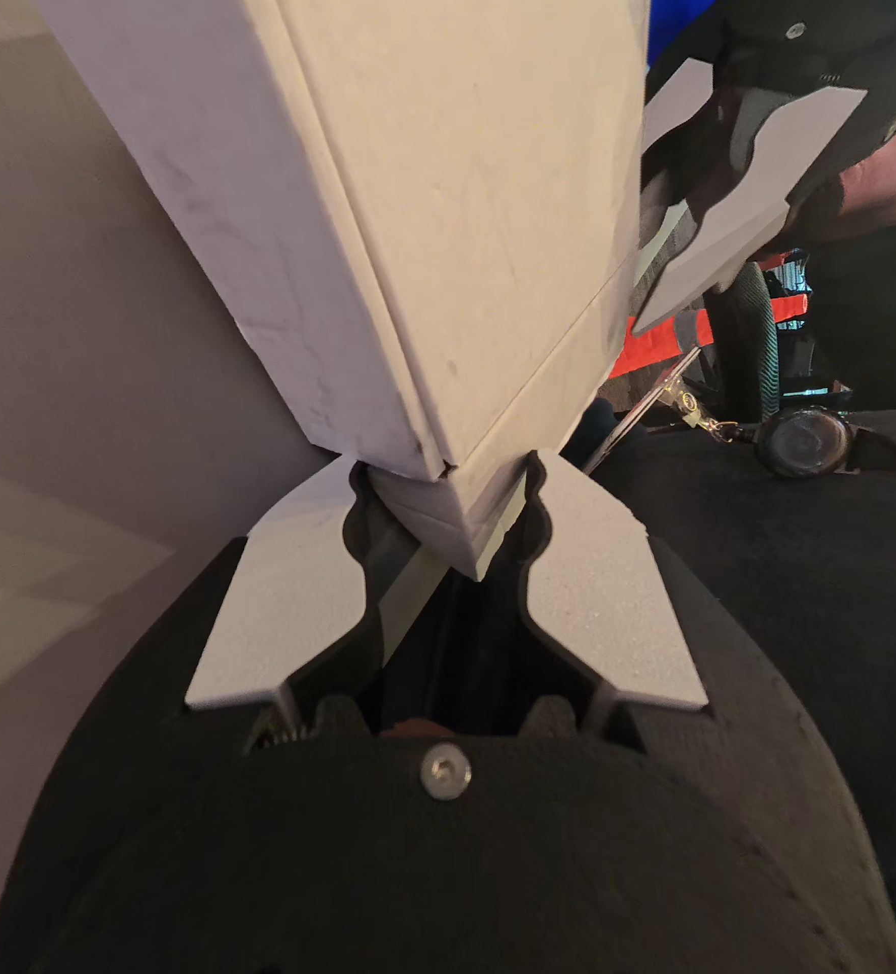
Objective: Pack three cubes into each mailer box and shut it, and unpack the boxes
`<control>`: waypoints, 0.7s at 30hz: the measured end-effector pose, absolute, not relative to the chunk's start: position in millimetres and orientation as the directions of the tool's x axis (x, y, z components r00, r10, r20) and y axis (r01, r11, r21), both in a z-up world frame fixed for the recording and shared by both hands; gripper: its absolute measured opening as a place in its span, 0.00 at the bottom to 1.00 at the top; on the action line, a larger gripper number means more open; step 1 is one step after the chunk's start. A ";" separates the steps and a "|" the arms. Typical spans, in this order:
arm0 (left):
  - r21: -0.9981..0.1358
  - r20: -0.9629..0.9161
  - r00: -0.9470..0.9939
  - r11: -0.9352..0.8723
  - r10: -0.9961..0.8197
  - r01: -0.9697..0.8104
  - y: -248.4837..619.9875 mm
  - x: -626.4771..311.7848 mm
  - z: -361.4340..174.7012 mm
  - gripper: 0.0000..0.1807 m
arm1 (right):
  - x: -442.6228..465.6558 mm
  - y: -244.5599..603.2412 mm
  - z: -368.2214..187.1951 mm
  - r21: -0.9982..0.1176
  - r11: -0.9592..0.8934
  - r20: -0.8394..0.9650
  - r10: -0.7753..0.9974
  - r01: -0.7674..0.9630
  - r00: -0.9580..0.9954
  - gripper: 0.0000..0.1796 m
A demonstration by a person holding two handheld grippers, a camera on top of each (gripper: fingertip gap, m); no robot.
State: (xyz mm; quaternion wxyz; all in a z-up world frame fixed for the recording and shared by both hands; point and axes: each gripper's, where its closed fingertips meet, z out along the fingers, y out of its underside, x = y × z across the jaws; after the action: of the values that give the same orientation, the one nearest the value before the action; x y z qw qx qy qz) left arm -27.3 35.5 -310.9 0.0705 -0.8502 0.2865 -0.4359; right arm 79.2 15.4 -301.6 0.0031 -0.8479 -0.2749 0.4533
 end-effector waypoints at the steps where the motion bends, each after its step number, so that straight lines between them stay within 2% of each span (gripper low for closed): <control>1: -0.371 0.700 0.457 -0.826 -0.550 -0.425 35.5 -27.2 -311.0 0.31 | 79.7 14.1 -302.0 -0.254 -0.848 -0.765 0.470 0.465 0.440 0.27; 9: -0.398 0.666 0.461 -0.802 -0.586 -0.445 38.4 -26.1 -312.3 0.31 | 84.2 17.2 -306.5 -0.301 -0.822 -0.702 0.534 0.483 0.472 0.22; 21: -0.384 0.658 0.458 -0.789 -0.598 -0.480 45.4 -24.6 -313.1 0.30 | 77.1 28.1 -308.9 -0.313 -0.814 -0.711 0.542 0.489 0.448 0.27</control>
State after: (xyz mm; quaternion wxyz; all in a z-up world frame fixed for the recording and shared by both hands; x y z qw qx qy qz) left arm -24.6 45.4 -313.1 0.0718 -0.8508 0.3167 -0.4132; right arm 77.1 28.1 -308.9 0.0311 -0.8503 -0.3033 0.4291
